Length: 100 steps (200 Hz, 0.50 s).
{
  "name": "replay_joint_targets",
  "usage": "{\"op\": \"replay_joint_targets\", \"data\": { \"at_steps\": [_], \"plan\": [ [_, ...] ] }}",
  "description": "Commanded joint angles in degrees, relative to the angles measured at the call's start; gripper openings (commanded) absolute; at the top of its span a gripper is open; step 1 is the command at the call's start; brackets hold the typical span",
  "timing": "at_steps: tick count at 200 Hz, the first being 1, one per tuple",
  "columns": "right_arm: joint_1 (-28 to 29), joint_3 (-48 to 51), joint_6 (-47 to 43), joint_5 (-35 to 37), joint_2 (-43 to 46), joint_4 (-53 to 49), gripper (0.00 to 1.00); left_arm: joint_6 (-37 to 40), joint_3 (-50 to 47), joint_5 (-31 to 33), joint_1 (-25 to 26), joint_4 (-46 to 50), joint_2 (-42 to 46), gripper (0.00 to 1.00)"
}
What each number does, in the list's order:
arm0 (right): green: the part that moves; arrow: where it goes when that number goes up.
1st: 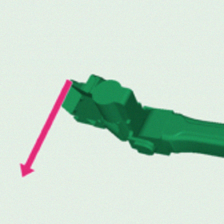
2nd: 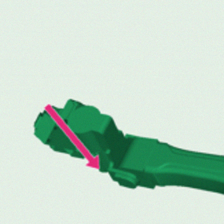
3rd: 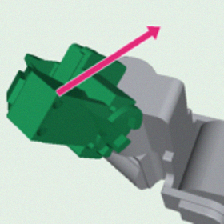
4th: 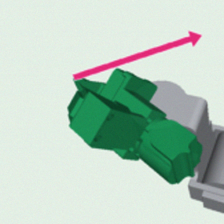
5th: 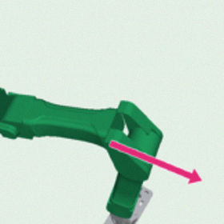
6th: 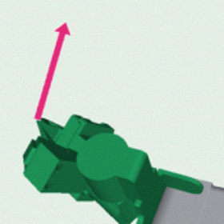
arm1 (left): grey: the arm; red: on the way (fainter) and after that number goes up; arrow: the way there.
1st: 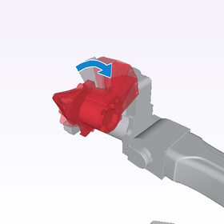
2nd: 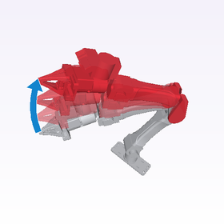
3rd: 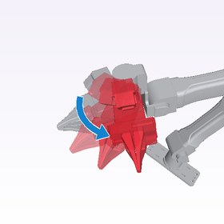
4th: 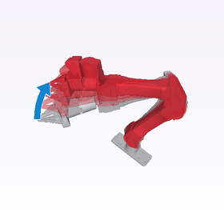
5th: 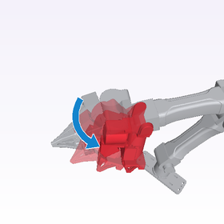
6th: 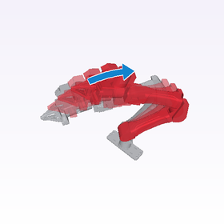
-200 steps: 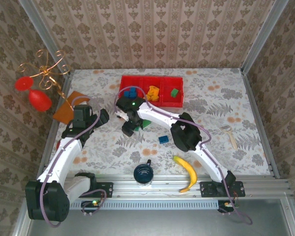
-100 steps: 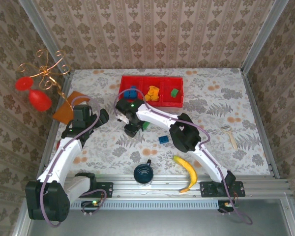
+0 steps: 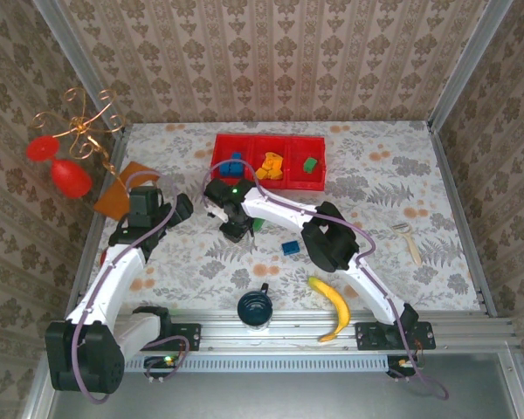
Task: Sort the legos into containers by color
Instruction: Pick up the lego from the center of the table.
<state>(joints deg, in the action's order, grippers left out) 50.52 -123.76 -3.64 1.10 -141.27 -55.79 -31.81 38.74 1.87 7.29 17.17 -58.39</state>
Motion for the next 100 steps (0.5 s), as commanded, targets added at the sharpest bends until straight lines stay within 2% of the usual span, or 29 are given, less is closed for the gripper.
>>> {"op": "replay_joint_targets", "data": {
  "at_steps": [1,51,100],
  "plan": [
    [0.7,1.5,1.7,1.2,1.4,-0.3,0.22,-0.6,-0.3,-0.6,-0.6,0.3,1.4,1.00],
    [0.5,1.6,4.0,4.0,3.7,3.8,0.10,-0.5,-0.4,-0.4,-1.1,0.4,1.8,1.00],
    [-0.8,3.4,8.0,5.1,7.3,9.1,0.05,-0.4,-0.7,-0.2,-1.9,0.1,1.9,1.00]
  ]
}}
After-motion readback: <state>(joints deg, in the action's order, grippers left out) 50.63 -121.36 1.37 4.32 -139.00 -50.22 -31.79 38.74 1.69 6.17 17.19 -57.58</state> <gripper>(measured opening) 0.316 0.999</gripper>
